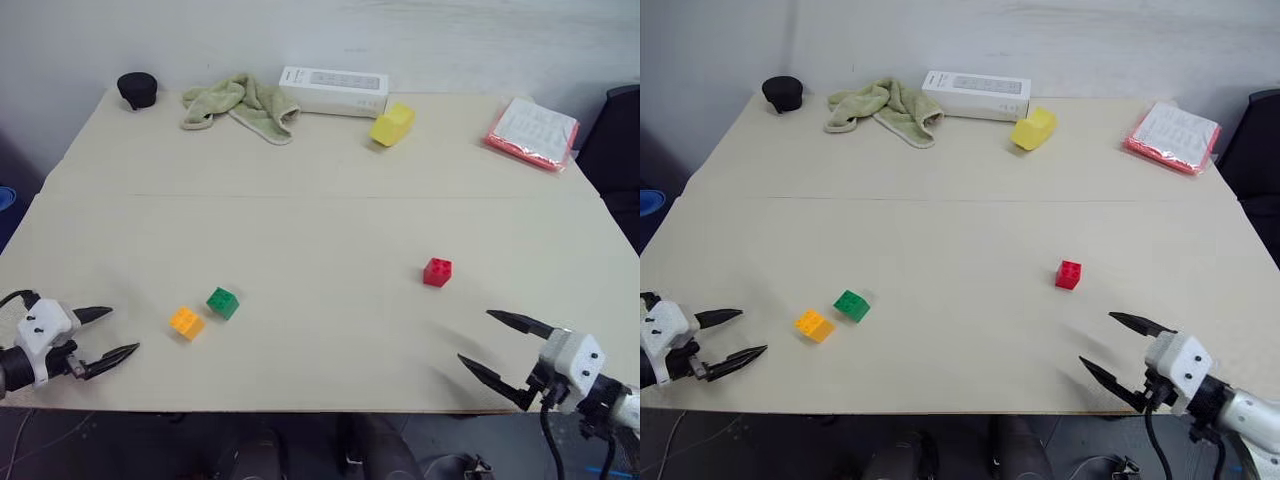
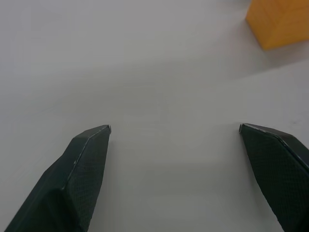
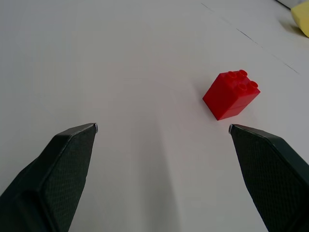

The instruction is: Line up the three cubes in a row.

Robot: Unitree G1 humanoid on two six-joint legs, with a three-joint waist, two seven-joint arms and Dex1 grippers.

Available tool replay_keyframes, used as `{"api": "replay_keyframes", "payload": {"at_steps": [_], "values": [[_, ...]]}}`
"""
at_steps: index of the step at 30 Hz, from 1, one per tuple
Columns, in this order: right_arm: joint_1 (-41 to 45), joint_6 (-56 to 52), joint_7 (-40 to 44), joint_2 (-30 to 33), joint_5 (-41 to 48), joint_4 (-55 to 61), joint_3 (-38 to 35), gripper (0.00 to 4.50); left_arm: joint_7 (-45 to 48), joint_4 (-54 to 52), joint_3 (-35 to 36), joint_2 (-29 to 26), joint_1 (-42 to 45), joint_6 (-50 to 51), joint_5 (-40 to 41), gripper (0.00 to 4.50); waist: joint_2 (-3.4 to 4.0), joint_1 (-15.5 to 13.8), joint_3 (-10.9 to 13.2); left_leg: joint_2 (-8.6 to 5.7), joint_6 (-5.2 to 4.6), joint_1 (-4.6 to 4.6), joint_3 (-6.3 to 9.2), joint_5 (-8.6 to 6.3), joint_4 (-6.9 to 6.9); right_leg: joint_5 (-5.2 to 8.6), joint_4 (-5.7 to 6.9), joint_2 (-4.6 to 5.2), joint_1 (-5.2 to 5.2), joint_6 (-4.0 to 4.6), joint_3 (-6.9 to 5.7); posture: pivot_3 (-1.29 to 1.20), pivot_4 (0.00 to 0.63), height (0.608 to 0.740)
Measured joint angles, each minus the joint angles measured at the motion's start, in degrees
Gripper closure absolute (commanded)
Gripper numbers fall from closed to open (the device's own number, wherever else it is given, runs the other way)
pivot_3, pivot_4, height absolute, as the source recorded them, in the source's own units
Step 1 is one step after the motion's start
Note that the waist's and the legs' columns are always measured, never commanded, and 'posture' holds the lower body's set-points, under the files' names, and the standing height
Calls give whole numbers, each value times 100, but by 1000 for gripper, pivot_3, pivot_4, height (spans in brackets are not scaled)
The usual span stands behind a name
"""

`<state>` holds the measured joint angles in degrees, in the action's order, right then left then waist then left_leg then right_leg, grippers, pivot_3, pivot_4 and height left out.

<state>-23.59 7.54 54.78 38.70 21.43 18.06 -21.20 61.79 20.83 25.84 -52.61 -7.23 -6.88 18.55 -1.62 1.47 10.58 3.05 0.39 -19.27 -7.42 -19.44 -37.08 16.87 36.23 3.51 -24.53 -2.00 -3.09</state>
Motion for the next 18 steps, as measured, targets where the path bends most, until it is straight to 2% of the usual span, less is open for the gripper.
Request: {"api": "replay_keyframes", "payload": {"at_steps": [5,11,18], "values": [[-136,-56,-308,-269,47,67,-52,0,16,-296,-24,0,241,335,80,4,-3,-19,-1,0,2,-4,5,0,-1,0,1,-1,1,1,-6,0,150,740],[-1109,-434,-1271,-1306,680,730,-865,0,189,-1269,-322,-24,1030,1076,512,4,-2,-146,-6,-2,16,-5,8,-4,-4,1,3,1,5,2,-6,0,150,740],[-1489,-258,-2163,-2452,185,960,-564,0,329,-2289,-1183,101,1595,1578,598,4,15,34,-8,-1,19,2,-8,7,-1,5,29,-4,1,7,14,0,150,740]]}}
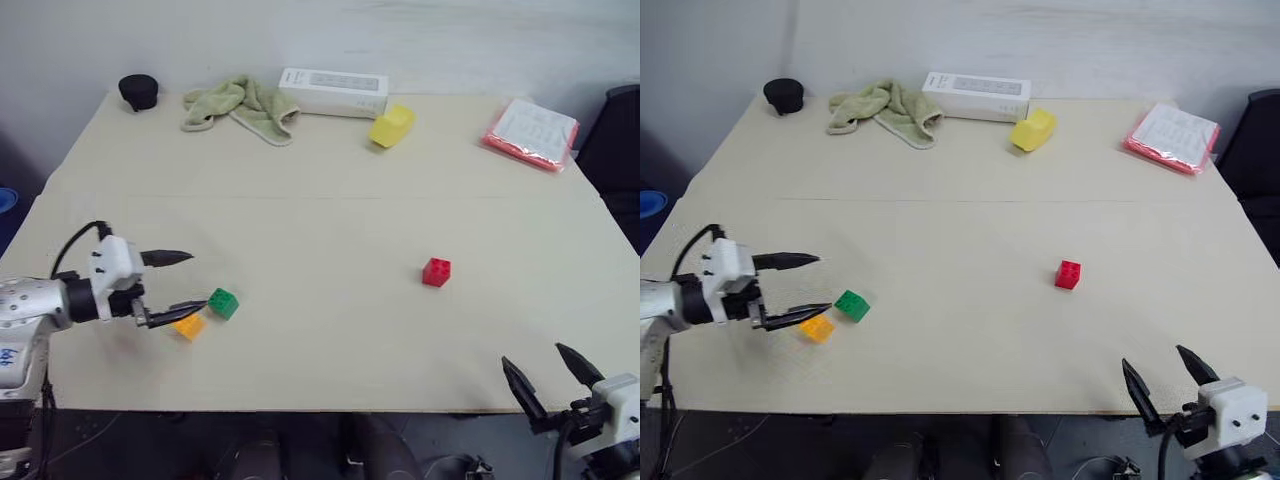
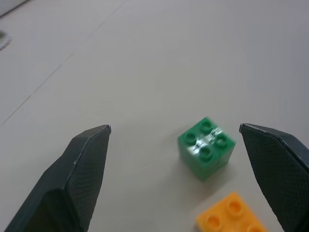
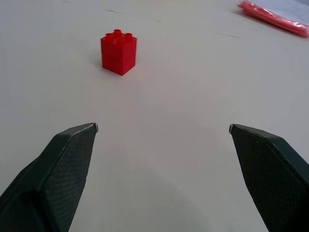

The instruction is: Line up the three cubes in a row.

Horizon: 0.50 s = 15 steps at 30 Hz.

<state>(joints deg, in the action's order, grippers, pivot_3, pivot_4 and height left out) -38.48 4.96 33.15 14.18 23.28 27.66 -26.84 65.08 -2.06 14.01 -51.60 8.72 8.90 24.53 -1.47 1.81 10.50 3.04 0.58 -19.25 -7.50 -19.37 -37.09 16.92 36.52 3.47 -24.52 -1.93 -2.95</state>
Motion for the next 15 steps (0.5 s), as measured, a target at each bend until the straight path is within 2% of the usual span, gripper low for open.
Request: {"api": "replay_keyframes", "payload": {"at_steps": [3,7,12,15], "values": [[284,-435,-714,-275,-483,646,514,0,90,-265,-284,69,58,85,3,4,0,86,0,2,24,0,-4,12,2,6,19,-5,-2,8,8,0,150,740],[1583,-1902,-2046,-378,-1288,1100,1003,0,128,-274,-589,310,453,139,3,4,-4,91,-3,-9,49,3,4,33,-9,7,37,-3,-19,10,6,0,150,740],[2927,-3291,-2670,-376,-1533,1204,1630,0,121,-403,-895,595,673,295,12,4,-5,76,-3,-8,46,-9,10,35,-9,10,38,-10,-29,11,3,0,150,740],[3610,-3789,-2973,-522,-1627,889,1887,0,112,-414,-1021,682,701,316,9,4,-5,82,-3,-9,42,-13,8,37,-18,10,41,-10,-29,10,3,0,150,740]]}}
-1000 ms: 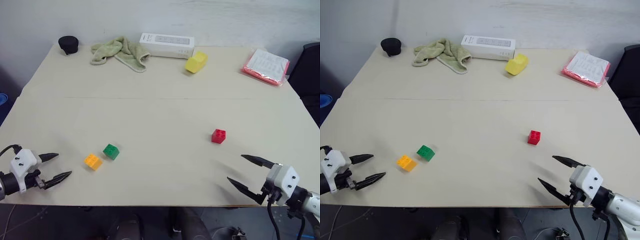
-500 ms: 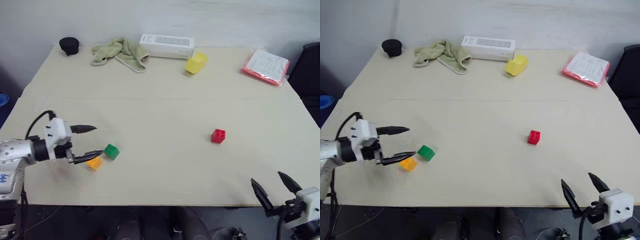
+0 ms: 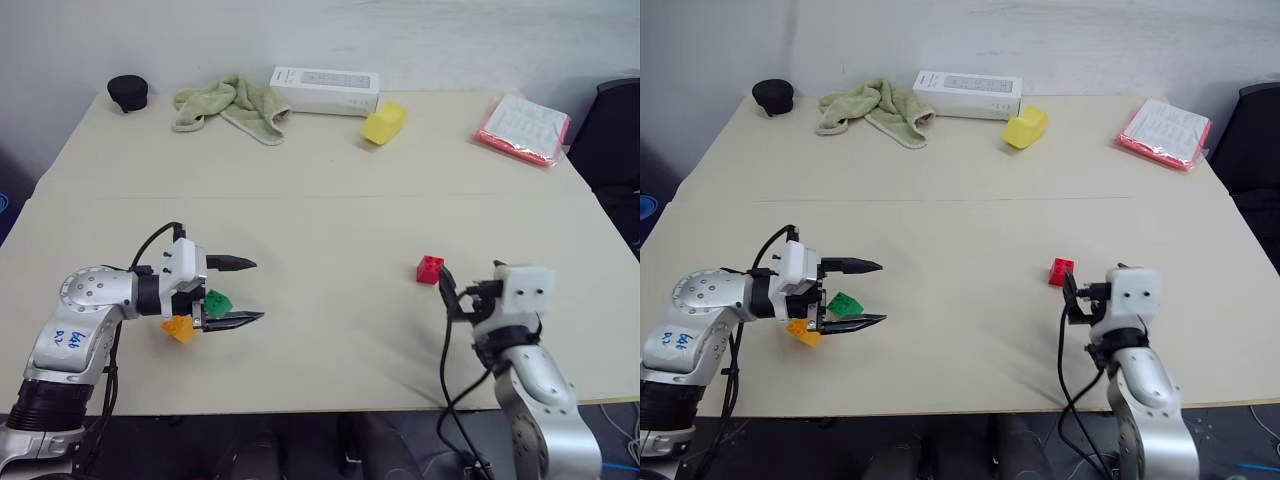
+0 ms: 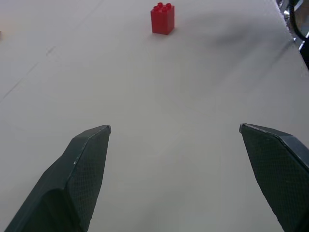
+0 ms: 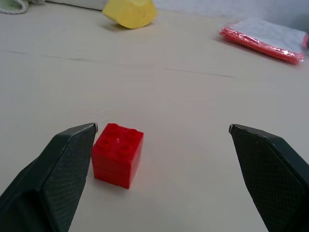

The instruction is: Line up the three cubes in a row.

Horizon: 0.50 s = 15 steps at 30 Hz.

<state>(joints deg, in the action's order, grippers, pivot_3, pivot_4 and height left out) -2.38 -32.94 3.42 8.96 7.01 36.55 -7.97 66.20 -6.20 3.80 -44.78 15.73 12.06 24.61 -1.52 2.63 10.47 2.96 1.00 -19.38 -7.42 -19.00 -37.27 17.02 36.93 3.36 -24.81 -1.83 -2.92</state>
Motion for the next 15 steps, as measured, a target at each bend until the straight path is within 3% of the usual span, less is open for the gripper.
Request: {"api": "replay_keyframes", "payload": {"at_steps": [9,12,15], "values": [[954,-382,-264,-159,-159,-1262,315,0,-223,-275,1,113,-107,113,3,4,0,10,0,-1,-6,-4,2,0,0,-1,-4,3,1,-3,-2,0,150,740],[974,-523,-403,-286,-163,-1461,296,546,-256,-337,3,112,-243,119,2,0,0,28,0,1,-5,-6,3,1,2,-1,-2,2,-3,-3,-2,0,150,740],[961,-560,-410,-315,-154,-1436,315,1609,-304,-391,59,109,-247,167,8,0,0,40,0,0,-5,-8,3,2,1,-1,0,3,-5,-3,-2,0,150,740]]}}
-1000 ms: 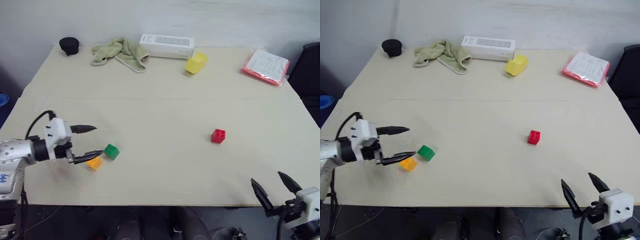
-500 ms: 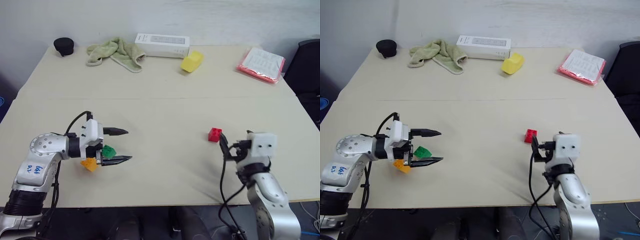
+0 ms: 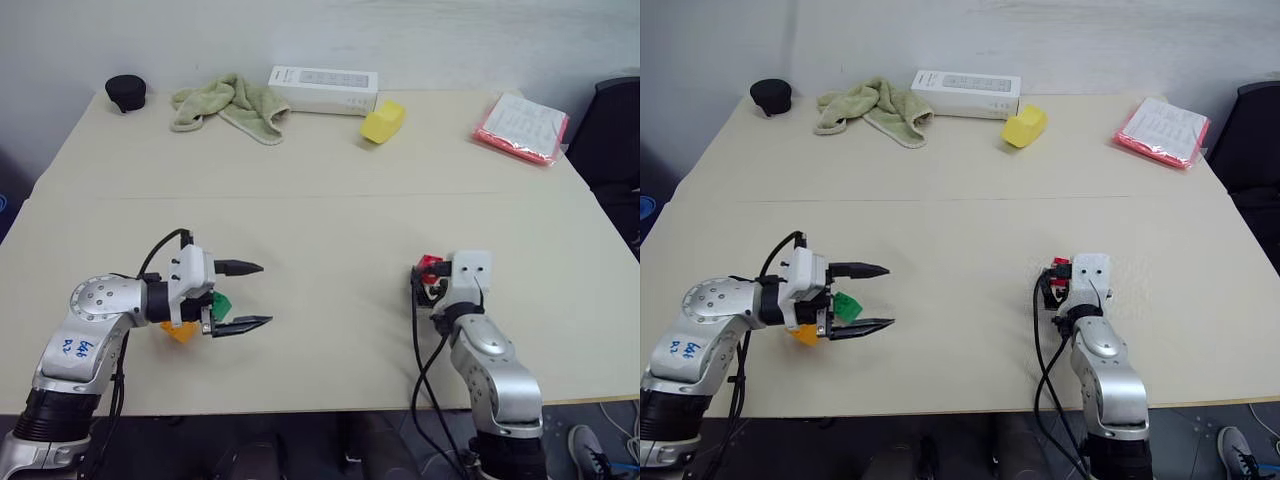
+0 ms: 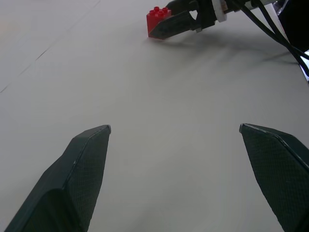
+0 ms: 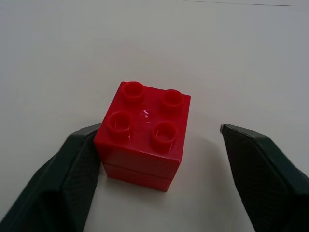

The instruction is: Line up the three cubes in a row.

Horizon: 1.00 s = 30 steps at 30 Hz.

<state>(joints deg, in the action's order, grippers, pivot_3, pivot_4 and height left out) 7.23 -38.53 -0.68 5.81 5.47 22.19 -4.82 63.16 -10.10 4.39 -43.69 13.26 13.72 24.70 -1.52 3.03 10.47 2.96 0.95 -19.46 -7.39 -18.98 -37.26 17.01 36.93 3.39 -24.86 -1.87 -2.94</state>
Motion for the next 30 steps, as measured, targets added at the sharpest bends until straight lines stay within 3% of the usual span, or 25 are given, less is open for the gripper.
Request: {"api": "replay_keyframes", "payload": {"at_steps": [4,7,9,14,17,22,29,30], "values": [[-150,71,134,-39,28,157,179,3017,-32,-16,52,-14,-1,65,30,0,0,8,0,1,1,0,0,0,3,0,0,-1,-1,0,0,0,150,740],[-251,526,658,200,73,154,469,3019,-134,-15,72,27,0,42,7,0,0,10,0,-1,0,0,0,0,2,0,-2,0,0,-1,-1,0,150,740],[-272,1165,1517,649,304,120,606,3019,-191,-15,73,80,-1,41,-1,0,0,4,1,-3,-5,0,2,-3,1,0,-6,-1,4,-5,-3,0,150,740],[-60,3557,5458,2791,1260,-476,717,3019,-122,-11,1,68,1,69,-3,0,-4,-11,4,-10,-48,16,7,-27,-6,-5,-37,0,41,-31,-12,0,150,740],[307,3505,6904,3331,1741,-1519,707,3019,10,45,-56,-8,26,132,-3,0,-21,-19,13,-10,-51,15,5,-23,-16,-7,-30,3,39,-31,-10,0,150,740],[1082,4076,8160,3458,1650,-3089,928,3019,68,106,-67,-31,111,323,28,0,-21,-42,14,-8,-35,15,8,-15,-16,-5,-21,4,35,-27,-12,0,150,740],[1522,4597,8455,3352,1256,-4175,1108,3019,19,132,236,-192,-105,221,-6,0,-18,-105,16,-6,-26,14,2,-11,-31,-4,-11,11,32,-26,-8,0,150,740],[1558,4616,8470,3334,1212,-4227,1117,2669,-13,158,263,-192,-105,151,-21,0,-17,-126,16,-6,-25,14,2,-12,-34,-4,-9,11,32,-25,-8,0,150,740]]}}
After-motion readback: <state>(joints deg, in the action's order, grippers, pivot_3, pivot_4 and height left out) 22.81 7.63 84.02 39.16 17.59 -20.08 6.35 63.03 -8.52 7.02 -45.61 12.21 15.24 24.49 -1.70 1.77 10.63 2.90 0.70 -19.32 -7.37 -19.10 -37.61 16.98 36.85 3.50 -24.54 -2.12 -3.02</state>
